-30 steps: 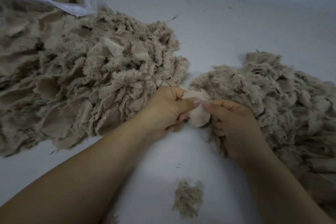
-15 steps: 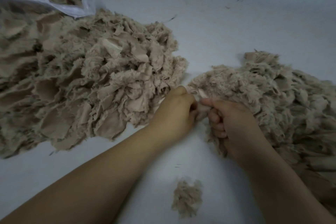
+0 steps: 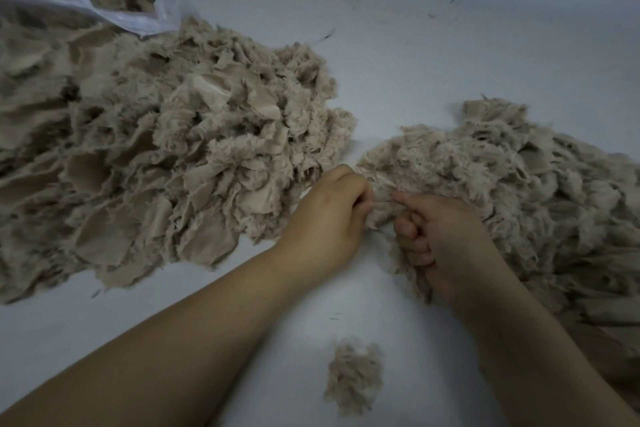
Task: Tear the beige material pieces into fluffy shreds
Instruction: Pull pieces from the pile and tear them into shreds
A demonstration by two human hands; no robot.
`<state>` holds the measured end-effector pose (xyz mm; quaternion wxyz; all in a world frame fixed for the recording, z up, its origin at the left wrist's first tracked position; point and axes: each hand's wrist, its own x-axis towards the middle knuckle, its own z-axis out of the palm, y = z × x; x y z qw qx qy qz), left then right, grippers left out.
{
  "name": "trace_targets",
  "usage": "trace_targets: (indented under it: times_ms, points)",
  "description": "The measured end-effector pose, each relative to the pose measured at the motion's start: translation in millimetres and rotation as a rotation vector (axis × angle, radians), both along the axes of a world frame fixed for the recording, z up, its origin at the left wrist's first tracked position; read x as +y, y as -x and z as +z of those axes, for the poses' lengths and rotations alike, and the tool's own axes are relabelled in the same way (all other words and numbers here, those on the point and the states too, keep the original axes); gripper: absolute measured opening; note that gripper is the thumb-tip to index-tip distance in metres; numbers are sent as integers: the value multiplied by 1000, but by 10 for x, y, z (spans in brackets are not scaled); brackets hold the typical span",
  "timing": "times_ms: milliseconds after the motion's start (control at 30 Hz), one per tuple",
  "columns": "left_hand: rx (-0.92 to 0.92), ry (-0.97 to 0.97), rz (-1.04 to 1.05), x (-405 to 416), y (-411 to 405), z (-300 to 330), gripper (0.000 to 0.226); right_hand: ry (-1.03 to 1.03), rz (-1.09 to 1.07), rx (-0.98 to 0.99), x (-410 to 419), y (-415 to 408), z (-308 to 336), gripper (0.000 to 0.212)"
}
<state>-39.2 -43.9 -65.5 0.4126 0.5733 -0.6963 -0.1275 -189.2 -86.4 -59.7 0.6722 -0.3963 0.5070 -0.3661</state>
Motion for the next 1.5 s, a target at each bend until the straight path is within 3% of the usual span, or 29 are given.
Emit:
trace_targets:
  times_ms: [67,200,367,533,633,900,1033,1133,1267,1367,1500]
  points:
    - [57,1,19,15,1,-15,10,-13,-9,-2,1,5,1,47]
    - [155,-57,54,-1,-8,-41,13,-37,42,72,11,14,3,25]
    - [463,57,69,-8,-35,-38,11,-39,24,59,33,-6,39,66]
    - [703,102,104,-15,-52,-30,13,-23,6,47,60,-17,78,67]
    - [740,106,100,-13,-55,-33,14,-19,-4,29,71,-24,86,58]
    - [870,-116,-25,-35,-2,-49,26,60,119,56,68,14,51,15]
    - [933,-262,-77,-56,2,-29,28,106,116,96,82,4,36,29]
    - [921,-359,-89,-99,2,6,25,138,123,126,97,-8,41,22]
    - [920,-351,-14,-146,2,-29,32,129,118,121,83,-11,27,23]
    - [988,-332,10,-119,5,-28,21,129,120,111,82,-16,21,27]
    - [1090,-263,55,-96,24,2,27,115,88,84,64,-16,13,35]
